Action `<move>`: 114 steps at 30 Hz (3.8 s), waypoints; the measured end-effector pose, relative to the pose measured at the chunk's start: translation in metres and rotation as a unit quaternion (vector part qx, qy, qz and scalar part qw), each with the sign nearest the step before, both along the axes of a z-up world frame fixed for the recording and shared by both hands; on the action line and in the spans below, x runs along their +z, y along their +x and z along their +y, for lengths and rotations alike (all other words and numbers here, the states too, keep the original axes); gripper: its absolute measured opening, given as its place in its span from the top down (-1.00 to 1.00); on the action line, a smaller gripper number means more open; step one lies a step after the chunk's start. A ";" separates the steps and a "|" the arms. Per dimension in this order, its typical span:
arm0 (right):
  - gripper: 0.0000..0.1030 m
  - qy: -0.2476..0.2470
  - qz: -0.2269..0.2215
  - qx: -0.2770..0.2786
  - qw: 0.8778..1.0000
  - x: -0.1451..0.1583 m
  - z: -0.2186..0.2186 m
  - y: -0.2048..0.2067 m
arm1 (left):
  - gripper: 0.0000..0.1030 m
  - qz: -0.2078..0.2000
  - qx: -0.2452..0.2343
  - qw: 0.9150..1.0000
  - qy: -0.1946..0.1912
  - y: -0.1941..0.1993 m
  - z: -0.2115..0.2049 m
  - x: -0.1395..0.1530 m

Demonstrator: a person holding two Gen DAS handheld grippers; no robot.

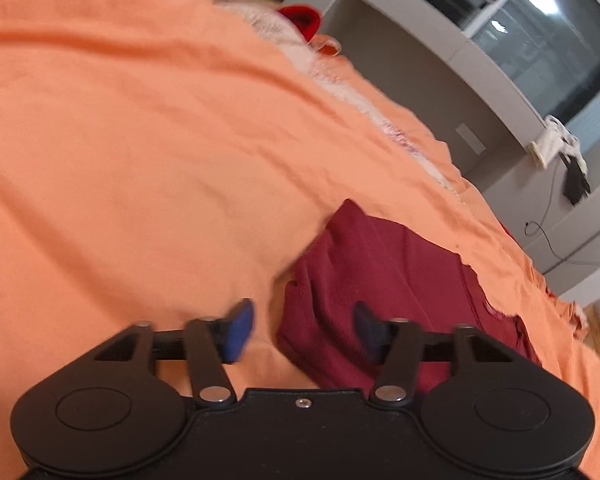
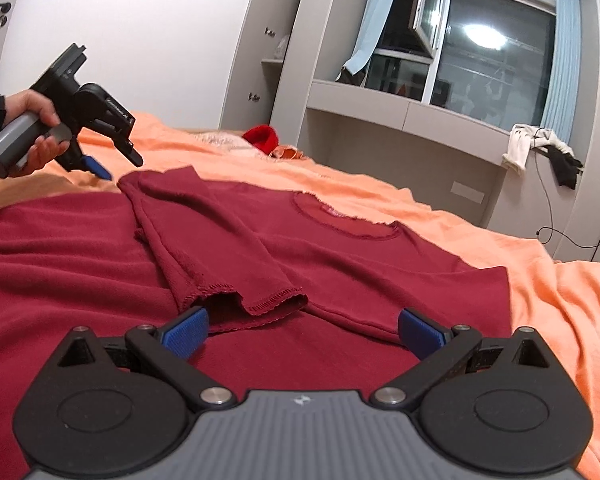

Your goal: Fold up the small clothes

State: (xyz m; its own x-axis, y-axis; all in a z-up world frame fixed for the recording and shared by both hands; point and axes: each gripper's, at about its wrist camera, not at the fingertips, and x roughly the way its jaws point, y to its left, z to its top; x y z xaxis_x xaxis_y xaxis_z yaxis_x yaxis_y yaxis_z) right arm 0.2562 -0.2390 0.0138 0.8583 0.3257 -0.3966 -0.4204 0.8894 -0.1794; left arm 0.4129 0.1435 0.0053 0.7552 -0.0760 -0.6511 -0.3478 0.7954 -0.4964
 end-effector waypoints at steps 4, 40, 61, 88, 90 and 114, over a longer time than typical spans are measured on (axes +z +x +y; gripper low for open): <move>-0.99 0.004 -0.019 0.005 1.000 0.007 -0.003 -0.032 | -0.69 -0.026 -0.030 0.998 0.055 -0.033 -0.018 0.023; -0.33 -0.225 -0.100 0.015 0.969 -0.066 0.048 -0.175 | -0.99 -0.186 -0.205 0.923 0.266 -0.280 -0.113 -0.003; 0.90 -0.069 -0.056 -0.056 0.994 -0.003 -0.001 -0.201 | -0.99 -0.202 -0.340 0.849 0.351 -0.302 -0.155 -0.023; 0.90 -0.059 -0.091 -0.081 0.991 -0.003 -0.002 -0.206 | 0.88 -0.152 -0.252 0.807 0.512 -0.308 -0.171 -0.048; 0.90 -0.077 -0.109 -0.078 0.988 -0.002 0.005 -0.212 | 0.90 -0.173 -0.236 0.813 0.504 -0.315 -0.165 -0.040; 0.90 -0.054 -0.212 -0.086 0.972 0.088 -0.007 -0.340 | 0.90 -0.329 -0.245 0.803 0.433 -0.489 -0.135 0.099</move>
State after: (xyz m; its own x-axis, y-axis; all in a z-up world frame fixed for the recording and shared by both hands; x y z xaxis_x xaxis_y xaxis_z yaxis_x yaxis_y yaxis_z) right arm -0.0834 -0.2463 0.1015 0.9902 0.1388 -0.0185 -0.1345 0.9060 -0.4012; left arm -0.0759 0.0089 0.1047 0.9748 -0.2033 -0.0916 0.2229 0.9029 0.3675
